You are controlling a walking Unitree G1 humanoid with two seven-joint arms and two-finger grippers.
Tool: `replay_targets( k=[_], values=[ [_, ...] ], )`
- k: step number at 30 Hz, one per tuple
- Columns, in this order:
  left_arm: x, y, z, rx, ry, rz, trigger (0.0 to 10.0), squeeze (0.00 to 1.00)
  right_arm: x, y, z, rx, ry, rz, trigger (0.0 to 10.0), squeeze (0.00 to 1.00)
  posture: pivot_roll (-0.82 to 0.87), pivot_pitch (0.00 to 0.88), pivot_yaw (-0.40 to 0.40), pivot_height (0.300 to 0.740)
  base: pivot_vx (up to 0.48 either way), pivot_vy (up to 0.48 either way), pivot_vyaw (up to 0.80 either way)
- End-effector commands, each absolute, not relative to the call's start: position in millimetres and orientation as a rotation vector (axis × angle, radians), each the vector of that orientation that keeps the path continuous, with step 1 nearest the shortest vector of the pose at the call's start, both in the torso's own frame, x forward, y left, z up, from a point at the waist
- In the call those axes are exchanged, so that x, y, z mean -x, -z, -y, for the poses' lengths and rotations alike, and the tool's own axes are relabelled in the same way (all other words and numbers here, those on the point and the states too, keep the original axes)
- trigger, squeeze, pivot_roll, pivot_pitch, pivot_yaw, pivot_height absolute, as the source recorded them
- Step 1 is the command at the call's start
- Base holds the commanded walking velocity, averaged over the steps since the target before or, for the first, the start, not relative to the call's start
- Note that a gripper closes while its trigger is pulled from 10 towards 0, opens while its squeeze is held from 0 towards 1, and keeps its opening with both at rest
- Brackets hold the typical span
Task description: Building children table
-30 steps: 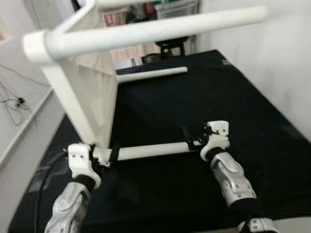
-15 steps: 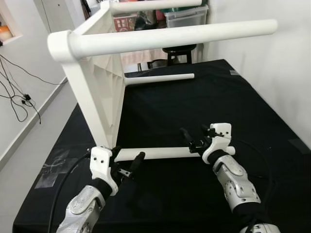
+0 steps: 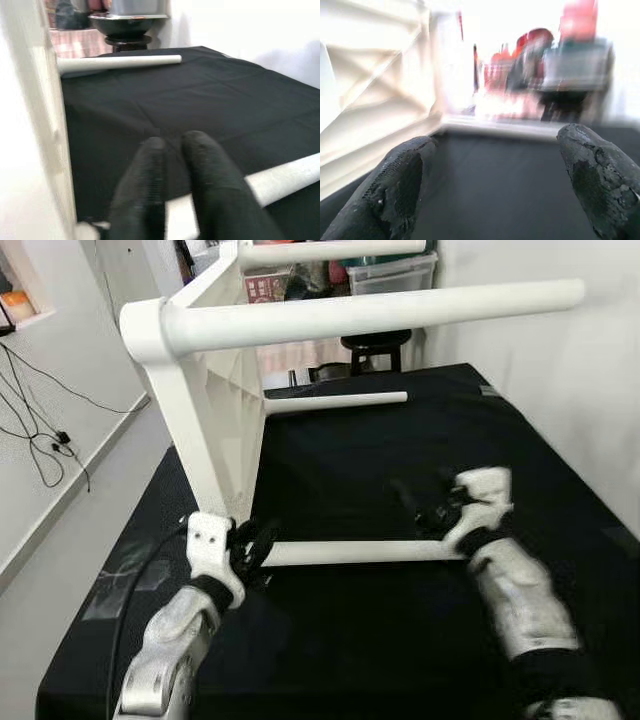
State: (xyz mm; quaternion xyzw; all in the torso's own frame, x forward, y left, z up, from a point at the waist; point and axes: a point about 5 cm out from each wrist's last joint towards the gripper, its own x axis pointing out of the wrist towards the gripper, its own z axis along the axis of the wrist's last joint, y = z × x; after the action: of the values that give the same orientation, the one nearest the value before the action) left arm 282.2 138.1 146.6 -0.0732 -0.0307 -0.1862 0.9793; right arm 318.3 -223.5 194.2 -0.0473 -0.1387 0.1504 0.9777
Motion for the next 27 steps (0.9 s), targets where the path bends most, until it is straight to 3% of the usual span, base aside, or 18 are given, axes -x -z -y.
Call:
replay_targets(
  k=[1,4,7,10,12,13,14,17,18,19,20,21,22,24,25,26,27],
  values=[
    [-283.6,-140.5,-143.5,0.145,0.365,0.024,0.0,0.0,-312.1,-202.7,224.5,0.114,-0.314,0.339,10.0,0.0,-0.12,0.0,0.106,0.74,0.0,0.0,0.0],
    [-287.8,-139.4,-144.4,0.143,0.366,0.007,0.0,0.0,-300.2,-232.3,242.9,0.275,-0.203,0.468,10.0,0.0,-0.15,0.0,0.125,0.74,0.0,0.0,0.0],
    [-293.2,-135.0,-143.3,0.145,0.366,-0.026,0.0,0.0,-282.1,-273.5,259.9,0.555,0.002,0.621,10.0,0.0,-0.18,0.0,0.155,0.74,0.0,0.0,0.0],
    [-295.2,-133.9,-142.8,0.142,0.366,-0.034,0.0,0.0,-275.8,-284.6,262.5,0.64,0.062,0.664,10.0,0.0,-0.18,0.0,0.155,0.74,0.0,0.0,0.0],
    [-298.5,-133.5,-142.0,0.141,0.36,-0.046,0.0,0.0,-271.8,-307.5,254.4,0.895,0.107,0.729,10.0,0.0,-0.18,0.0,0.168,0.74,0.0,0.0,0.0],
    [-298.5,-133.5,-142.0,0.141,0.36,-0.046,0.0,0.0,-271.8,-307.5,254.4,0.895,0.107,0.729,10.0,0.0,-0.18,0.0,0.168,0.74,0.0,0.0,0.0],
    [-301.0,-133.9,-141.9,0.142,0.353,-0.052,0.0,0.0,-270.2,-322.8,242.8,1.065,0.117,0.793,10.0,0.0,-0.18,0.0,0.169,0.74,0.0,0.0,0.0],
    [-302.3,-133.7,-141.5,0.146,0.342,-0.06,0.0,0.0,-275.7,-328.8,228.1,1.146,0.063,0.834,10.0,0.03,-0.18,0.0,0.164,0.74,0.0,0.0,0.0],
    [-302.9,-133.9,-141.4,0.15,0.328,-0.063,0.0,0.0,-281.0,-331.3,219.3,1.179,0.025,0.853,10.0,0.34,-0.17,0.0,0.158,0.74,0.0,0.0,0.0],
    [-303.6,-134.2,-141.5,0.155,0.317,-0.064,0.0,0.0,-285.3,-332.4,212.5,1.204,0.001,0.865,10.0,0.4,-0.17,0.0,0.158,0.74,0.0,0.0,0.0],
    [-303.6,-134.2,-141.5,0.155,0.317,-0.064,0.0,0.0,-285.3,-332.4,212.5,1.204,0.001,0.865,10.0,0.4,-0.17,0.0,0.158,0.74,0.0,0.0,0.0],
    [-304.4,-135.0,-143.0,0.168,0.293,-0.065,0.0,0.0,-295.0,-331.4,201.5,1.211,-0.059,0.865,10.0,1.0,-0.17,0.0,0.153,0.74,0.0,0.0,0.0],
    [-304.3,-135.3,-143.1,0.17,0.288,-0.064,3.1,0.0,-298.8,-332.3,197.3,1.191,-0.085,0.863,10.0,1.0,-0.16,0.0,0.143,0.74,0.0,0.0,0.0],
    [-304.0,-136.0,-143.6,0.17,0.282,-0.059,3.1,0.0,-304.4,-335.3,187.9,1.187,-0.12,0.877,10.0,1.0,-0.16,0.0,0.143,0.74,0.0,0.0,0.0],
    [-303.8,-136.3,-144.5,0.17,0.273,-0.057,7.1,0.0,-307.6,-334.8,181.5,1.182,-0.174,0.869,10.0,1.0,-0.16,0.0,0.137,0.74,0.0,0.0,0.0],
    [-303.8,-136.3,-144.5,0.17,0.273,-0.057,7.1,0.0,-307.6,-334.8,181.5,1.182,-0.174,0.869,10.0,1.0,-0.16,0.0,0.137,0.74,0.0,0.0,0.0],
    [-303.7,-137.3,-145.9,0.173,0.258,-0.053,10.0,0.0,-310.8,-335.1,174.1,1.186,-0.231,0.868,10.0,0.67,-0.16,0.0,0.133,0.74,0.0,0.0,0.0]
  ],
)
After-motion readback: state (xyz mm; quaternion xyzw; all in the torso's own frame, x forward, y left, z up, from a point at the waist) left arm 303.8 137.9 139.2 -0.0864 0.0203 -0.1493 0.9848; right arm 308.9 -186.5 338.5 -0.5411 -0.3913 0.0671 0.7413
